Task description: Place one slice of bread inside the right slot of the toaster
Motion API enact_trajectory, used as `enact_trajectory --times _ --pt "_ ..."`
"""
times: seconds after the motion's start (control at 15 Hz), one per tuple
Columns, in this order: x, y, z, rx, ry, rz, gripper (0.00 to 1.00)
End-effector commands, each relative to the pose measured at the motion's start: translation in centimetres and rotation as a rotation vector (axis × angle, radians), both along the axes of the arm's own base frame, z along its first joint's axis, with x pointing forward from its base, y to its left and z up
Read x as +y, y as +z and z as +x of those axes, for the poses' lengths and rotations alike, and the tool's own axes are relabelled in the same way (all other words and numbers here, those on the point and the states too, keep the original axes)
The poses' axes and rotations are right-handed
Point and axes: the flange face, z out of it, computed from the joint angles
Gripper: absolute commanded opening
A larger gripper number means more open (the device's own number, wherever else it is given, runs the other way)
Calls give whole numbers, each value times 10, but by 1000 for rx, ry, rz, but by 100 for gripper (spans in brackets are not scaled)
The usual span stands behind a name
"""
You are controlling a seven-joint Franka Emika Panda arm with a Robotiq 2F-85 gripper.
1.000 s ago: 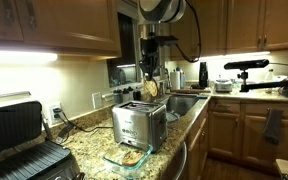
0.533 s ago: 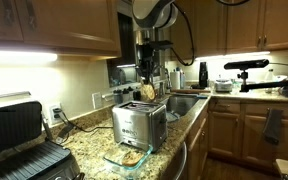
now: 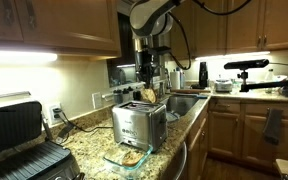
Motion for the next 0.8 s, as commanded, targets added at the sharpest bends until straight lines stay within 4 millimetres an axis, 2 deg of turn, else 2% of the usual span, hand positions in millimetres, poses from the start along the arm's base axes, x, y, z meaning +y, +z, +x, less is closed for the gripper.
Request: enact_trajectory --times 0.0,0.73 --pt "-11 2 4 23 -14 23 8" --pt "-4 -3 17 51 -7 22 8"
